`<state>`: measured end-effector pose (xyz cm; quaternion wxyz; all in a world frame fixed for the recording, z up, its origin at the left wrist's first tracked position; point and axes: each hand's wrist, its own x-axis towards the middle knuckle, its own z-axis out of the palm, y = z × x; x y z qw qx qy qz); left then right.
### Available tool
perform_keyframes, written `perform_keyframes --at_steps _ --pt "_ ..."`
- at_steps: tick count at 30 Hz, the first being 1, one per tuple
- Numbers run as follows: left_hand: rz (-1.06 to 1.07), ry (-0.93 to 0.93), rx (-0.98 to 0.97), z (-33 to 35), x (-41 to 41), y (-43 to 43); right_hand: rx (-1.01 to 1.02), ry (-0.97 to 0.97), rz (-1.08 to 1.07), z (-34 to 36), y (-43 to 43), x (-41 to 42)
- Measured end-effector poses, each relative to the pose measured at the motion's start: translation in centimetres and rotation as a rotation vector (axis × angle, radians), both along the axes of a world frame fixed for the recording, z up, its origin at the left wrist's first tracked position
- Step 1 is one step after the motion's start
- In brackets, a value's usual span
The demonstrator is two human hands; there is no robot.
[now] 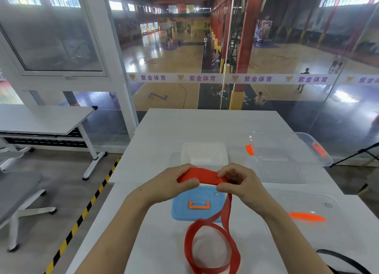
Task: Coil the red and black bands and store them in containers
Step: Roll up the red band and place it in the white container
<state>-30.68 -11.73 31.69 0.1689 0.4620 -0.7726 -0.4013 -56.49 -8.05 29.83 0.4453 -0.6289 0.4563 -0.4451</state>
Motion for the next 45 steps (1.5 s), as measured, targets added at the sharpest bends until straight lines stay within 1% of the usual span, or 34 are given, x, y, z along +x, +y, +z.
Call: perform_keyframes --at_steps 4,8,12,15,18,20,22,24,26,28,30,32,36,41,43,45 --pt "-0.01 -0.092 -0.067 0.0 -0.4 -0.1 -0.03 0.008 -0.033 0.0 0.1 0.2" --pt "-0.066 -0.249 -0.096 0.3 -0.9 -0.1 -0.049 0.017 -0.062 0.1 0.0 -0.1" --pt "-0.127 -0.386 -0.125 0.3 -1.3 -0.3 -0.073 0.088 -0.066 0.1 0.0 0.1" --pt "-0.148 -0.475 -0.217 0.3 -1.6 -0.2 -0.072 0.108 -0.078 0.0 0.0 0.2" --pt "-0.142 -0.5 -0.266 -0.1 -1.9 -0.2 -0.071 0.123 -0.084 -0.2 0.1 0.3" --pt "-0.124 -0.39 -0.183 -0.7 -2.1 -0.2 -0.069 0.091 -0.105 -0.1 0.1 0.3" --pt "-0.121 -0.189 -0.082 -0.8 -2.3 0.2 -0.081 0.049 -0.132 0.1 0.1 0.1" --pt "-0.142 -0.051 -0.085 -0.7 -2.5 0.7 -0.089 0.001 -0.148 0.3 -0.1 0.0" --pt "-0.138 -0.025 -0.139 -1.0 -2.8 0.8 -0.088 -0.029 -0.147 0.4 -0.2 -0.1" --pt "-0.064 -0.004 -0.136 -1.5 -3.1 0.7 -0.095 -0.012 -0.146 0.4 -0.2 0.0" --pt "0.011 0.069 -0.111 -1.7 -3.2 0.6 -0.103 0.046 -0.138 0.2 -0.1 0.3" --pt "0.051 0.161 -0.115 -1.5 -3.6 0.7 -0.105 0.062 -0.128 -0.2 -0.1 0.7" --pt "0.143 0.321 -0.122 -0.9 -4.4 0.6 -0.107 -0.013 -0.142 -1.7 0.1 2.1" --pt "0.28 0.542 -0.065 -0.2 -4.9 0.6 -0.108 -0.072 -0.189 -3.7 0.4 4.1" --pt "0.307 0.587 -0.036 -0.1 -5.1 0.6 -0.09 -0.125 -0.199 -3.7 0.4 5.1" --pt "0.326 0.581 -0.039 0.2 -5.4 0.8 -0.084 -0.148 -0.216 -3.5 0.2 5.8"
